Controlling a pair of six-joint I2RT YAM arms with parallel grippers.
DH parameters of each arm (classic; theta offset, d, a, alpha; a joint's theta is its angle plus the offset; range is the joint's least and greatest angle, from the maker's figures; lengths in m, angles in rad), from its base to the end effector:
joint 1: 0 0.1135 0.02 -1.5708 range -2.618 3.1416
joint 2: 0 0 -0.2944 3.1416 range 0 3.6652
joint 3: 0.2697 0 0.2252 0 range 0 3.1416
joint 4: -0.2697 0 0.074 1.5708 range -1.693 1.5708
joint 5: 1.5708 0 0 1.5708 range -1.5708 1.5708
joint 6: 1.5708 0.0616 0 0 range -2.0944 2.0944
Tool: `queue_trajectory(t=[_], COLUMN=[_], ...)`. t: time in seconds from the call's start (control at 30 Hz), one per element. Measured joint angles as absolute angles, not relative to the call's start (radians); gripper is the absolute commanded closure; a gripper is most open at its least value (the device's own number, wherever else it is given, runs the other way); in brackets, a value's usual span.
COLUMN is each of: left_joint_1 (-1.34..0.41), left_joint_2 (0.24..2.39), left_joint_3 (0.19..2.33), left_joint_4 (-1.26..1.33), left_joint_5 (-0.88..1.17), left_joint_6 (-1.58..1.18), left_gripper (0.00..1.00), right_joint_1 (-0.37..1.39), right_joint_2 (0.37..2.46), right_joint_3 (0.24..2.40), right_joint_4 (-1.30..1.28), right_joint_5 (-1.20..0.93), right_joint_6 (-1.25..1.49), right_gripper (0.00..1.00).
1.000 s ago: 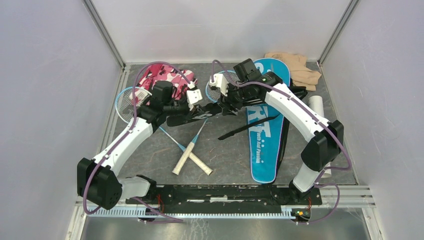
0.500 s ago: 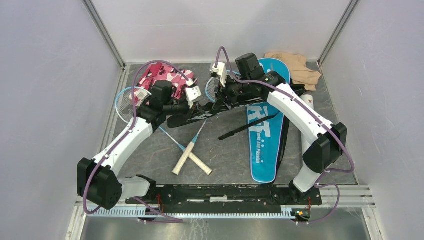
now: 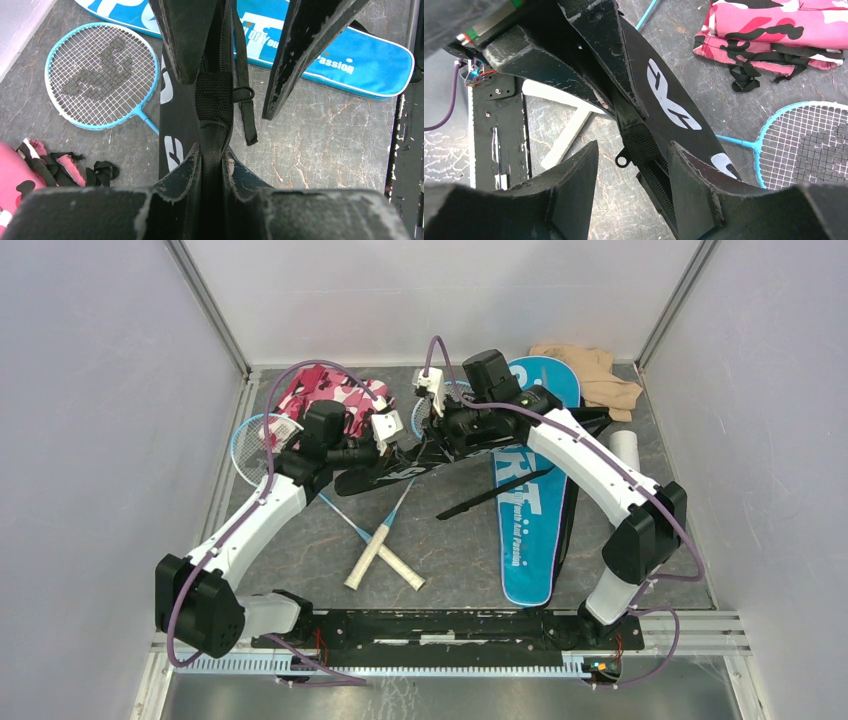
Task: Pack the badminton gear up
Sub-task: Zip the racket bag at the center of the board.
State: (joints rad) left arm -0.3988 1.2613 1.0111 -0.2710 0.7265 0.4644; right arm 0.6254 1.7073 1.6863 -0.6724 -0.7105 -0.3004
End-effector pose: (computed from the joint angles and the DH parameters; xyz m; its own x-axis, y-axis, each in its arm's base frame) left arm 0.2233 -0.1385 0.3385 -0.0425 0.3812 -0.9235 0.9397 0.3293 0.0927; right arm 0.2774 0.2499 0.3835 -0.2433 -0.4524 -0.8580 -0.9657 0.1958 0.1706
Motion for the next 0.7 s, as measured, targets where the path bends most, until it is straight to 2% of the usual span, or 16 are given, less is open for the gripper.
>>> queue_trajectory(t=[0.13,0.43,0.7], left_joint_1=[-0.399,-0.399,-0.399], left_joint_2=[1.264,1.266,1.266], left_joint_3=[1.011,1.011,1.011], left_joint_4=[-0.267,-0.266,-0.267], left_joint_5=[0.727,0.730,0.730], left_joint_6=[0.464,0.464,0.465], left_gripper=[0.98,0.98,0.98], right_joint_1=[0.639,0.646,0.655], right_joint_2=[1.719,1.723,1.723], right_joint_3=[1.686,1.686,1.710], right_joint_4=[-0.669,-0.674,-0.729], right_joint_5=[-0.694,-0.653,-0.622], right_joint_6=[-0.302,-0.338,-0.448], right_gripper=[0.51,0.83,0.90])
